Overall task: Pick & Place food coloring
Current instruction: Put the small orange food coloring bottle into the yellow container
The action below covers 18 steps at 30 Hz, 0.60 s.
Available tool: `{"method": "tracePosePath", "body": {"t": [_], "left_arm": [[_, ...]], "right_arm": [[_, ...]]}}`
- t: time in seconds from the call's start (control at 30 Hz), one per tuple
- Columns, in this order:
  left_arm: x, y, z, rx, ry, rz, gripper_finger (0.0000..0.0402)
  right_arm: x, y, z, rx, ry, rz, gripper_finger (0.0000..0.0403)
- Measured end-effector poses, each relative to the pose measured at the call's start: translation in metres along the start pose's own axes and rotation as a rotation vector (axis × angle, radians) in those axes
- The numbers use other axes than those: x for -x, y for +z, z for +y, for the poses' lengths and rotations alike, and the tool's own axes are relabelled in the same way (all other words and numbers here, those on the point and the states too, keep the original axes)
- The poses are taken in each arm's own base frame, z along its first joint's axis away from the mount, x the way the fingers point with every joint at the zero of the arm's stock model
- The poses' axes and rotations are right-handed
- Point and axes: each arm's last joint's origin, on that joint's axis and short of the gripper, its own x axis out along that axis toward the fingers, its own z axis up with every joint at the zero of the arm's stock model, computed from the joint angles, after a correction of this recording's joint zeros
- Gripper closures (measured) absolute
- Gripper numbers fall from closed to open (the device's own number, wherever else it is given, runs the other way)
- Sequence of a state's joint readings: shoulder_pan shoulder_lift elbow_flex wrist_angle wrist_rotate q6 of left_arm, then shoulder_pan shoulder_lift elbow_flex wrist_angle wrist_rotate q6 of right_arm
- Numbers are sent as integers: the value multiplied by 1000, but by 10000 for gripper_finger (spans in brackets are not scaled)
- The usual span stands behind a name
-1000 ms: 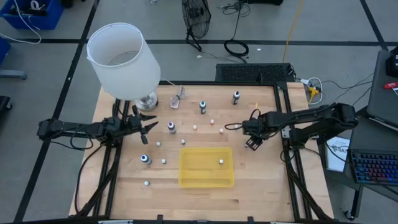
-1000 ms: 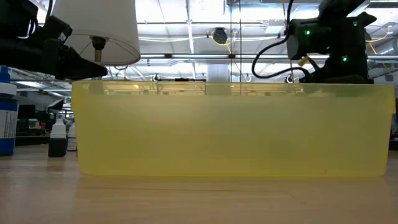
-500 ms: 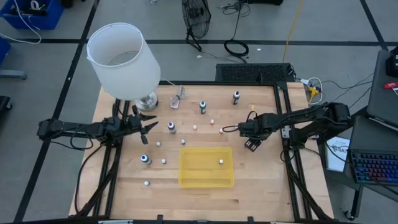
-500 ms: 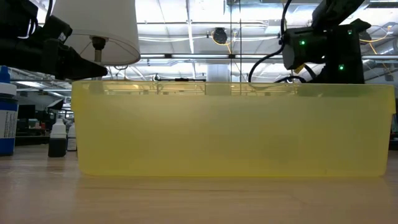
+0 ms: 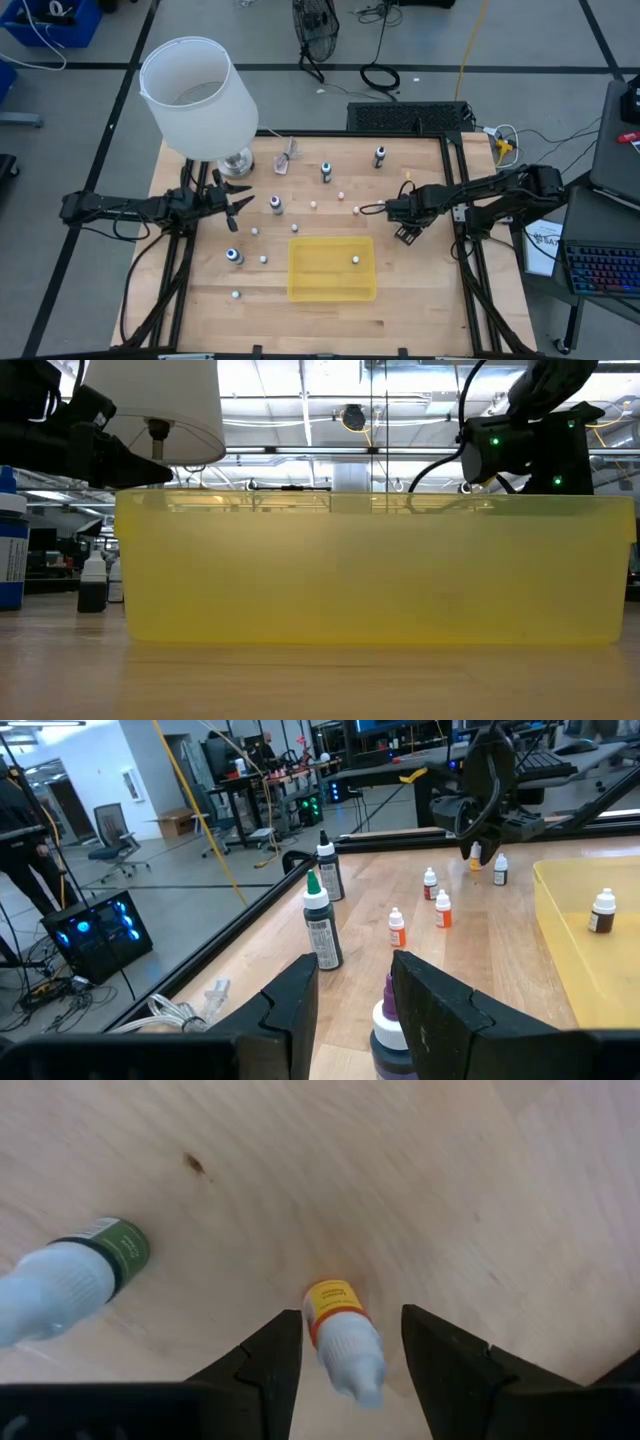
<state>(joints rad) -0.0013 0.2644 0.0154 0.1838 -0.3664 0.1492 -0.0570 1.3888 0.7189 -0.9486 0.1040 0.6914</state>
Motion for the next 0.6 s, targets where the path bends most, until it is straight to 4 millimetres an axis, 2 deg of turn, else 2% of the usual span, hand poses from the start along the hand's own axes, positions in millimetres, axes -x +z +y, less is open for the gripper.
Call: {"method": "tracePosePath", "body": {"t": [0.6], "left_arm": [[0, 0, 0, 0, 0, 0, 270]], "right_arm": [[0, 0, 0, 12, 0, 0, 246]]}}
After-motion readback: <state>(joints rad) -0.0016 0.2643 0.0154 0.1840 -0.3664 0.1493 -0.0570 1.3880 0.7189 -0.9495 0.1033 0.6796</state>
